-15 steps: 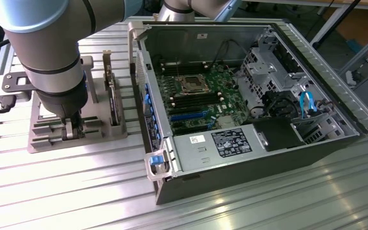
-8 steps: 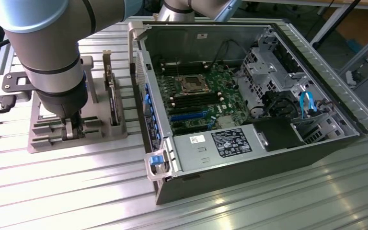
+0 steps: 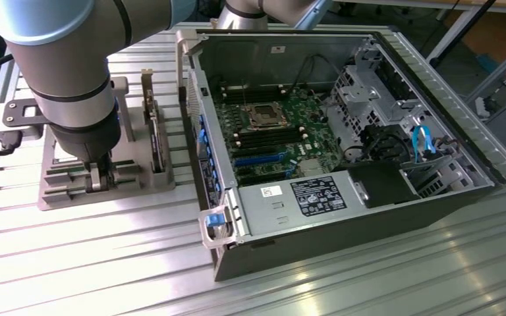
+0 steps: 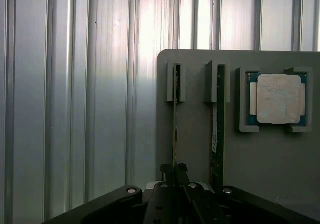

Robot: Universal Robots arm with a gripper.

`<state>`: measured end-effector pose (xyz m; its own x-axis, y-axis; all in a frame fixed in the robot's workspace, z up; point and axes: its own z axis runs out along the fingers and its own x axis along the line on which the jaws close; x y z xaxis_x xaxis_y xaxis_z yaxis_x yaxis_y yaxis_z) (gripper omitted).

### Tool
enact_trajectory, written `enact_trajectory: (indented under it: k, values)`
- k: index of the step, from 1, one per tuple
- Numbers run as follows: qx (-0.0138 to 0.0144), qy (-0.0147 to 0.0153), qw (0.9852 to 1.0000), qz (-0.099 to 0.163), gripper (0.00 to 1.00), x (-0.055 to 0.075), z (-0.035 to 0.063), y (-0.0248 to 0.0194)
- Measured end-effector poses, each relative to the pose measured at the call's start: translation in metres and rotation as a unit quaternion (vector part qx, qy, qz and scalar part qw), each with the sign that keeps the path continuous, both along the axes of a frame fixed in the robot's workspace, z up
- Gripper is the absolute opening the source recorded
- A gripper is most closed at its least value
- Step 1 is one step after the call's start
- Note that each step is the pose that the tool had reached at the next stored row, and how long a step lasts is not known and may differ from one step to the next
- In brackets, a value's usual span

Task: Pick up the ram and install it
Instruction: 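Pick up the ram and move it above insertion slot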

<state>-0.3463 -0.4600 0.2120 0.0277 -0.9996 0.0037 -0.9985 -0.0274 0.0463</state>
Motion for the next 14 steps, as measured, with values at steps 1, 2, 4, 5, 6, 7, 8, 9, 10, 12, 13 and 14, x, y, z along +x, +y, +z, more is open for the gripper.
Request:
enact_trajectory:
  k: [1, 2, 4, 5, 6, 7, 8, 9, 10, 12, 13, 14]
  values:
    - [0.0, 0.0, 1.0, 0.0, 0.15, 0.0, 0.0, 0.0]
    - [0.0, 0.0, 1.0, 0.0, 0.15, 0.0, 0.0, 0.0]
    - [0.0, 0.0, 1.0, 0.0, 0.15, 0.0, 0.0, 0.0]
    - [0.0, 0.0, 1.0, 0.0, 0.15, 0.0, 0.0, 0.0]
    - [0.0, 0.0, 1.0, 0.0, 0.15, 0.0, 0.0, 0.0]
    - [0.0, 0.0, 1.0, 0.0, 0.15, 0.0, 0.0, 0.0]
    - [0.0, 0.0, 1.0, 0.0, 0.15, 0.0001, 0.0, 0.0002]
    - [0.0, 0.0, 1.0, 0.0, 0.15, 0.0001, 0.0, 0.0006]
    - [0.0, 0.0, 1.0, 0.0, 0.15, 0.0, 0.0, 0.0009]
    - [0.0, 0.0, 1.0, 0.0, 0.15, 0.0, 0.0, 0.0011]
    - [0.0, 0.0, 1.0, 0.0, 0.15, 0.0, 0.0, 0.0012]
    - [-0.0001, 0.0, 1.0, 0.0, 0.15, 0.0001, 0.0001, 0.0014]
